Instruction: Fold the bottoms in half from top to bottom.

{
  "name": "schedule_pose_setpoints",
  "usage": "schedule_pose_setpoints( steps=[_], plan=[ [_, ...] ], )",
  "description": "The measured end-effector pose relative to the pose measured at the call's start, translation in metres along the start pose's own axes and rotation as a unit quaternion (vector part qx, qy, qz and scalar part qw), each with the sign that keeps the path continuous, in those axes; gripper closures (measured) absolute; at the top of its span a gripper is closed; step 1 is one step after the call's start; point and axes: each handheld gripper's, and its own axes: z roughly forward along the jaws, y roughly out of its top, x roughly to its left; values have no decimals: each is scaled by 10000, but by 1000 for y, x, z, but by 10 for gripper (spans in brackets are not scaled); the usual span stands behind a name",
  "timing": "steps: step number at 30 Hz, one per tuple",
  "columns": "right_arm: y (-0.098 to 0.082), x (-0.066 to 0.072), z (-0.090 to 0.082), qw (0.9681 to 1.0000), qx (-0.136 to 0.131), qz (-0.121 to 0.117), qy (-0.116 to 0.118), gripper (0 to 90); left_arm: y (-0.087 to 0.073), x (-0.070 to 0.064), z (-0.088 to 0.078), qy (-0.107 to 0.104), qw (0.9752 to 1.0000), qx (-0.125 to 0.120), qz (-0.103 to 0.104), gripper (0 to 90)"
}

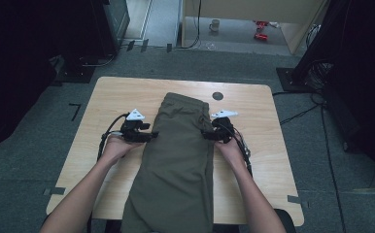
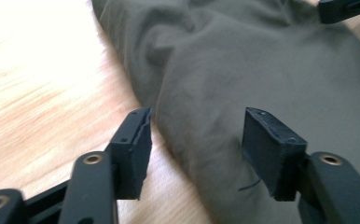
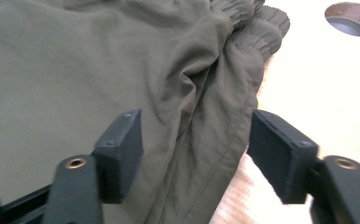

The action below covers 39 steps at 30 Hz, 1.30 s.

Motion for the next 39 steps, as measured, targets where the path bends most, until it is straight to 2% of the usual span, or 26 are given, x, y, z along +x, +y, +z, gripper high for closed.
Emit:
schedule_pose_setpoints(
  steps=[1, 4, 8, 13, 16, 21, 26, 27, 28, 29, 30, 32, 35, 36, 38, 39],
  plan=[
    [2, -1, 0, 10000, -5, 2, -40, 372, 1, 0, 1, 16, 10000, -13, 4, 438],
    [4, -5, 2, 10000, -48, 67, 45, 420, 3, 1, 3, 100, 9998, -82, 138, 439],
    [10, -8, 6, 9997, -55, 197, 112, 383, 10, 7, 3, 119, 9995, -204, 198, 412],
    [17, -9, 15, 9999, -90, 106, 16, 352, 21, 17, 8, -28, 9997, -225, 104, 427],
    [23, -10, 21, 10000, -44, 71, 20, 349, 26, 21, 14, -222, 9997, -104, 78, 480],
    [31, -13, 28, 10000, -50, 59, -7, 350, 32, 25, 23, -303, 9994, -61, 169, 479],
    [32, -16, 31, 9996, -200, 171, 84, 340, 33, 30, 27, -157, 9992, -293, 212, 521],
    [32, -16, 32, 9997, -187, 169, 77, 339, 33, 31, 28, -152, 9993, -276, 207, 530],
    [32, -16, 33, 9997, -176, 155, 70, 330, 36, 33, 30, -185, 9996, -127, 168, 530],
    [33, -17, 35, 9998, -74, 157, 83, 306, 40, 36, 32, -253, 9997, -15, 69, 531],
    [35, -18, 37, 9998, 26, 185, 92, 303, 42, 37, 33, -245, 9997, -9, 48, 538],
    [37, -19, 38, 9998, 14, 159, 82, 301, 46, 39, 35, -222, 9997, 48, 51, 545],
    [41, -19, 40, 9997, -112, 183, 106, 288, 53, 44, 41, -322, 9992, 190, -132, 524],
    [43, -19, 43, 9995, -28, 251, 179, 259, 55, 45, 44, -372, 9988, 261, -174, 508],
    [46, -18, 48, 9994, 105, 272, 167, 247, 58, 44, 48, -264, 9993, 249, -127, 469],
    [47, -17, 51, 9997, 142, 165, 79, 238, 58, 42, 50, -149, 9997, 194, -34, 460]
  ],
)
